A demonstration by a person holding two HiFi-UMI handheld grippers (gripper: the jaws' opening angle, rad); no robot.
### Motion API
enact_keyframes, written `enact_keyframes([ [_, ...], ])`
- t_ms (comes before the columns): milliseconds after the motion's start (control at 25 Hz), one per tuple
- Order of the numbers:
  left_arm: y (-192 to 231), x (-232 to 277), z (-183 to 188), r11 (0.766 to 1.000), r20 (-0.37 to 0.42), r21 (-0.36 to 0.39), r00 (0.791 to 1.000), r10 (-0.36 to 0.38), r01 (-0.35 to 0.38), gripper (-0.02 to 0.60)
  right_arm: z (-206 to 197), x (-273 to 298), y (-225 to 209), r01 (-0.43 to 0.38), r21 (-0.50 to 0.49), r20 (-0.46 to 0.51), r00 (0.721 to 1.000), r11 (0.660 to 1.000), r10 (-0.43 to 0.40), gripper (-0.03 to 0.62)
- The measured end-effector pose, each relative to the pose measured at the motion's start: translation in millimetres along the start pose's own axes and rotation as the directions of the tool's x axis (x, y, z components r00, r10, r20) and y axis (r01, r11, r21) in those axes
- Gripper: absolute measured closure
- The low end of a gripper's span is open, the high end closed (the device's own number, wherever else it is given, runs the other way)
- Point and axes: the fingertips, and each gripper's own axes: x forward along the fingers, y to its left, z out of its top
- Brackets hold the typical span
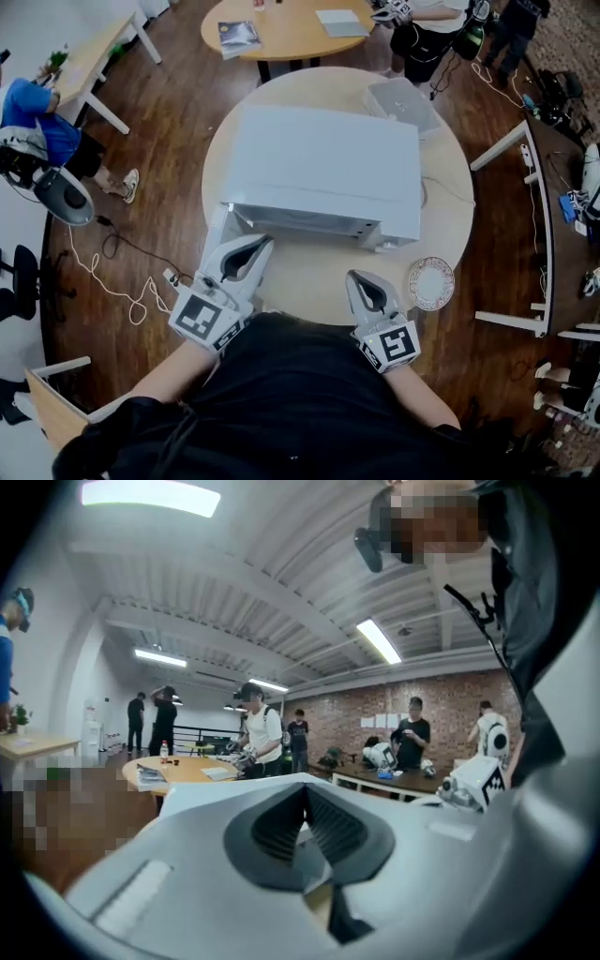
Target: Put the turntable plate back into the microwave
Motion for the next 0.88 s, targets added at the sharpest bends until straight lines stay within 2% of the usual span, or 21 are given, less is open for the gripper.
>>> enact_keyframes([
  [120, -2.7, -2.2, -6.6, 0.994, -0.009, -0.025, 0.994, -0.107, 0.107, 0.577, 16.7, 3.8, 21.1, 0.028, -0.100, 0.038, 0.999, 0.995, -0.024, 0.592],
  [240, -3.5, -2.4, -11.9, 0.981, -0.006, -0.047, 0.982, -0.188, 0.188, 0.577, 17.0, 8.1, 37.9, 0.032, -0.125, 0.024, 0.999, 0.992, -0.029, 0.592],
  [320, -5.4, -0.3, -16.2, 0.969, 0.003, -0.057, 0.971, -0.240, 0.240, 0.577, 10.5, 8.2, 41.5, 0.060, -0.205, -0.056, 0.996, 0.977, -0.073, 0.592],
  [400, -10.9, 4.3, -16.8, 0.949, 0.020, -0.081, 0.952, -0.304, 0.305, 0.577, 1.2, 4.5, 43.1, 0.083, -0.349, -0.162, 0.976, 0.933, -0.147, 0.592],
  [440, -13.4, 5.9, -18.3, 0.937, 0.034, -0.096, 0.942, -0.334, 0.335, 0.577, -2.7, 1.2, 42.6, 0.093, -0.387, -0.183, 0.967, 0.917, -0.175, 0.592],
  [480, -15.9, 7.6, -18.9, 0.926, 0.045, -0.111, 0.932, -0.359, 0.362, 0.577, -6.3, -3.2, 40.5, 0.107, -0.390, -0.186, 0.964, 0.915, -0.192, 0.592],
  [560, -17.7, 10.6, -18.8, 0.915, 0.049, -0.125, 0.923, -0.382, 0.385, 0.577, -14.6, -15.8, 29.0, 0.157, -0.315, -0.166, 0.962, 0.936, -0.218, 0.592],
  [640, -14.9, 12.8, -19.7, 0.921, 0.043, -0.120, 0.928, -0.369, 0.372, 0.577, -29.7, -34.0, 7.3, 0.238, -0.198, -0.158, 0.949, 0.951, -0.271, 0.592],
  [720, -12.9, 15.6, -19.5, 0.932, 0.027, -0.117, 0.939, -0.343, 0.344, 0.577, -53.1, -58.5, -22.1, 0.339, -0.093, -0.172, 0.921, 0.936, -0.351, 0.592],
  [800, -12.1, 16.7, -21.8, 0.944, 0.007, -0.114, 0.951, -0.310, 0.309, 0.577, -77.5, -89.1, -57.0, 0.460, 0.016, -0.183, 0.874, 0.888, -0.450, 0.592],
  [880, -15.3, 18.0, -21.3, 0.952, -0.019, -0.096, 0.956, -0.293, 0.290, 0.577, -94.9, -124.1, -90.2, 0.582, 0.132, -0.181, 0.810, 0.803, -0.558, 0.592],
])
